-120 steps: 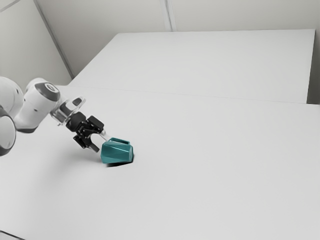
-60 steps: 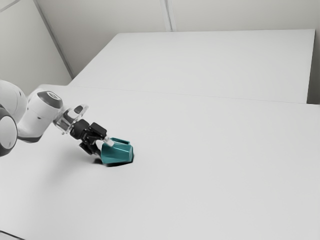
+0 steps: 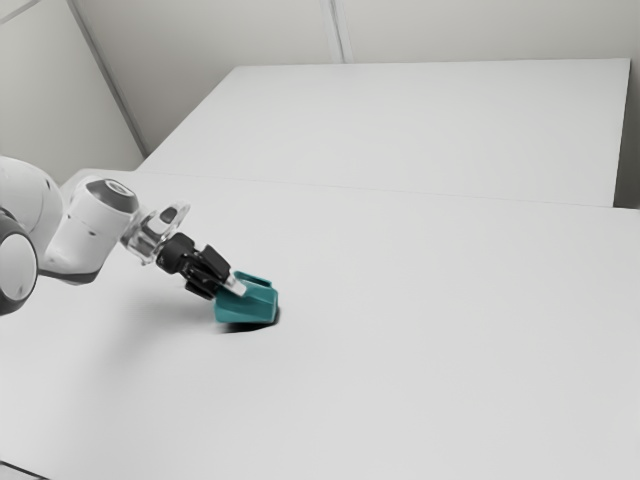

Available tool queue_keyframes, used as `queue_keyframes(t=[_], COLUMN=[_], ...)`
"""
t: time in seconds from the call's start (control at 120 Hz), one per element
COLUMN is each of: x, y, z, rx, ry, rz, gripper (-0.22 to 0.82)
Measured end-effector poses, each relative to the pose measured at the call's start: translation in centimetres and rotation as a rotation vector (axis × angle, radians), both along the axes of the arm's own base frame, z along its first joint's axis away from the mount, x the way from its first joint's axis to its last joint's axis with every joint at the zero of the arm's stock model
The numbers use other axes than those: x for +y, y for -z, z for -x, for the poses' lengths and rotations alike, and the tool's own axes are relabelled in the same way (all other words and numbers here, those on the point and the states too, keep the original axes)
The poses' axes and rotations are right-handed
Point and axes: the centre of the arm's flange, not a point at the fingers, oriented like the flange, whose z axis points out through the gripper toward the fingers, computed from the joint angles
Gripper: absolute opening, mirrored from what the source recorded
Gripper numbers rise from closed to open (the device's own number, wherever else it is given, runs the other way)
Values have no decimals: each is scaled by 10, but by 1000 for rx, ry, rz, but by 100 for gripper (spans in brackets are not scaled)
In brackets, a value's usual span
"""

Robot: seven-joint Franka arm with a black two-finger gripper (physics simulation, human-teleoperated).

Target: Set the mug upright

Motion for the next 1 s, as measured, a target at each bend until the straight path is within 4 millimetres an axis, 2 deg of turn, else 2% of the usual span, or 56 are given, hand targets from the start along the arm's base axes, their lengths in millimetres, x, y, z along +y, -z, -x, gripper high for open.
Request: queue_keyframes(t=[0.125,0.3,0.625,1.0], x=[-3,-13,-28,-53], y=[-7,-23,-29,-78], z=[-5,-16,-23,-27], rx=[-30,-82,-112,-203], ry=[17,52,93,148], rz=[-1,-5,1,-15], gripper=[-3,-13,-17,-18])
